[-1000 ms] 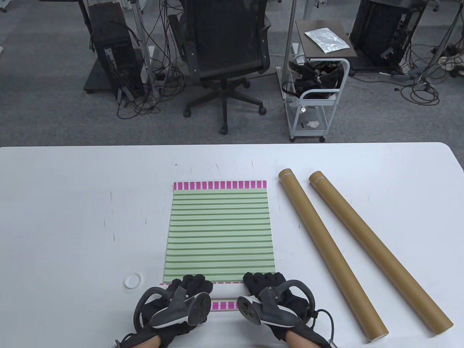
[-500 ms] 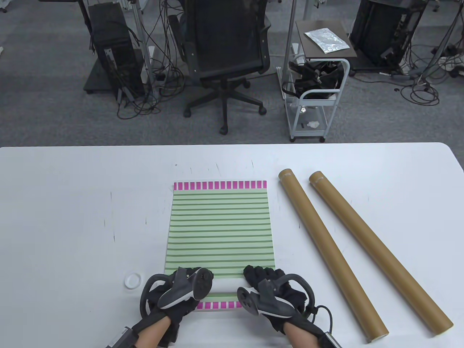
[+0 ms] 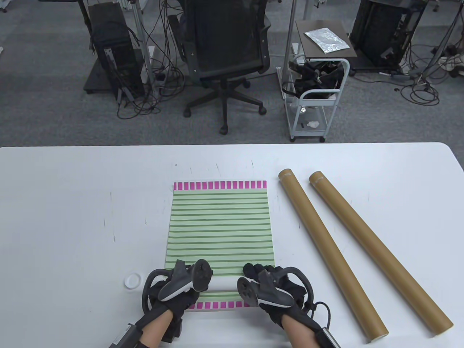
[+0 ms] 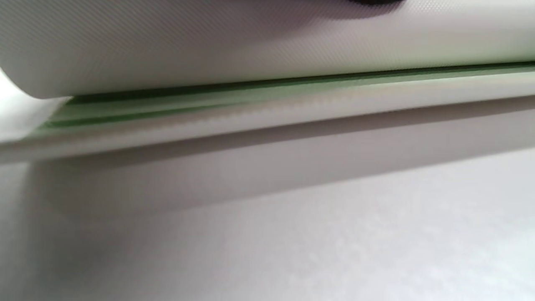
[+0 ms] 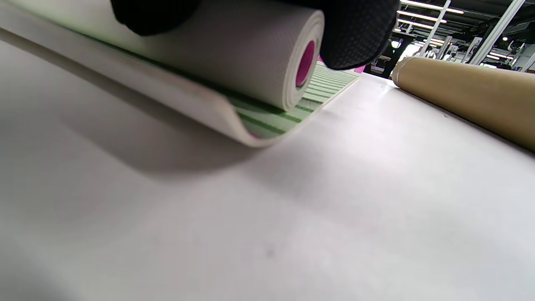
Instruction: Roll up mouse pads and store in mailing tubes
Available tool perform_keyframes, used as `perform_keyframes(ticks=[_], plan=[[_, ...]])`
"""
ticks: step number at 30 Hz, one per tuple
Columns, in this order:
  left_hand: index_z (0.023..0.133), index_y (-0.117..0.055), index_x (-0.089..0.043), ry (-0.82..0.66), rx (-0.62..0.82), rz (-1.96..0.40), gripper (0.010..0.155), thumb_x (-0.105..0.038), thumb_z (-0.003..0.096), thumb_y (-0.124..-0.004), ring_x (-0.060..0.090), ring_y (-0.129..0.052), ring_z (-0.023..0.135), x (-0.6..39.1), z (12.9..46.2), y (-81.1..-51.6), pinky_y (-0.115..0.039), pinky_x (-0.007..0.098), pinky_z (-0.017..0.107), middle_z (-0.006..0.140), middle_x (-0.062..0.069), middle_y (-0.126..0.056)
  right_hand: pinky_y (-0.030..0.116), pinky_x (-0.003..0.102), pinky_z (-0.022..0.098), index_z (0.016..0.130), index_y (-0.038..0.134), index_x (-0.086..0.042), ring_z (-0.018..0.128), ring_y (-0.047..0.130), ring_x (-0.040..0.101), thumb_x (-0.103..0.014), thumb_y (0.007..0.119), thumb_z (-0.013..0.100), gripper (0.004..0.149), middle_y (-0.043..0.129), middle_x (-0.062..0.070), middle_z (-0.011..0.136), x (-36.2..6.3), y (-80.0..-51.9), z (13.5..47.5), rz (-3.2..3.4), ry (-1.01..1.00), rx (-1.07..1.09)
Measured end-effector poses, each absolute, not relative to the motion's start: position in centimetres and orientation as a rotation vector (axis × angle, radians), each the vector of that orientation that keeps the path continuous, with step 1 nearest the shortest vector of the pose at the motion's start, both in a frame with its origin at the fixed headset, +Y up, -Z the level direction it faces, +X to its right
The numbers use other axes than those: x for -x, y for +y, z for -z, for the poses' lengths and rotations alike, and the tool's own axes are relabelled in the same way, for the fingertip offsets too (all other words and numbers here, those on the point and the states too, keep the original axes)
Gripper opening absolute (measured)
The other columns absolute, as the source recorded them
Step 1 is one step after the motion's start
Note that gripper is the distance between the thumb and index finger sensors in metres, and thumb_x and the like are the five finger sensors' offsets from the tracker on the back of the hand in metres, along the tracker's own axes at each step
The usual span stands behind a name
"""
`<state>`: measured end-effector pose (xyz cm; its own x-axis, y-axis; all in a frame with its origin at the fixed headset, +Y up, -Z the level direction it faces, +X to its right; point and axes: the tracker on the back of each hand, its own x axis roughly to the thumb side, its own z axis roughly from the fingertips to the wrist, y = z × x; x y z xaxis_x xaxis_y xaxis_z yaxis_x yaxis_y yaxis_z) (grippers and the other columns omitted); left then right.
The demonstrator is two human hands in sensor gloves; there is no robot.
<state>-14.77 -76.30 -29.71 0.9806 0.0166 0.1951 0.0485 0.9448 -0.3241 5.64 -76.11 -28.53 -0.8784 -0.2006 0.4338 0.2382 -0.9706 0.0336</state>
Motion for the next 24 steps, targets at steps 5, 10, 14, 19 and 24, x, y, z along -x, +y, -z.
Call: perform_keyframes(ticks=[5,10,14,19,24], plan=[[0.102,-0.048,-0.039,-0.251,0.368,0.025,0.077,-0.057,0.0317,-0.076,0.016,-0.062,0.107,14.7,29.5,-76.7,-0.056,0.040,0.083,0.112,-0.012,-0.058,0.068,0.048,0.067,0.107,0.052,-0.021,0.090,0.077,0.029,-0.035,0.063,0.044,0.065,0.068,0.005,0.106,-5.7,-76.2,28.5,2.846,-0.115,0.644],[0.098,-0.053,-0.043,-0.230,0.228,0.204,0.069,-0.052,0.0344,-0.077,0.011,-0.073,0.101,13.6,29.1,-76.8,-0.067,0.035,0.079,0.106,-0.017,-0.066,0.067,0.049,0.068,0.107,0.052,-0.021,0.089,0.076,0.030,-0.044,0.068,0.044,0.069,0.067,0.004,0.105,-5.7,-76.6,28.2,2.864,-0.068,0.629],[0.098,-0.055,-0.042,-0.254,0.198,0.258,0.067,-0.052,0.0344,-0.076,0.012,-0.078,0.098,13.2,28.8,-76.7,-0.071,0.034,0.077,0.104,-0.014,-0.070,0.072,0.046,0.064,0.103,0.057,-0.024,0.082,0.083,0.025,-0.045,0.070,0.042,0.066,0.073,0.001,0.100,-5.3,-76.5,28.2,2.776,0.009,0.633],[0.097,-0.056,-0.040,-0.315,0.176,0.282,0.068,-0.053,0.0340,-0.078,0.012,-0.083,0.092,13.3,28.4,-76.4,-0.073,0.036,0.076,0.099,-0.014,-0.075,0.075,0.043,0.059,0.098,0.069,-0.024,0.071,0.090,0.024,-0.045,0.072,0.038,0.063,0.083,0.000,0.089,-6.5,-75.6,28.6,2.983,-0.116,0.675],[0.086,-0.062,-0.041,-0.335,-0.114,0.385,0.061,-0.058,0.0320,-0.083,0.007,-0.091,0.071,13.5,26.7,-75.7,-0.080,0.035,0.068,0.079,-0.016,-0.084,0.077,0.044,0.056,0.096,0.073,-0.019,0.064,0.093,0.025,-0.045,0.070,0.040,0.062,0.088,0.004,0.083,-7.5,-74.9,28.9,3.223,-0.415,0.779]])
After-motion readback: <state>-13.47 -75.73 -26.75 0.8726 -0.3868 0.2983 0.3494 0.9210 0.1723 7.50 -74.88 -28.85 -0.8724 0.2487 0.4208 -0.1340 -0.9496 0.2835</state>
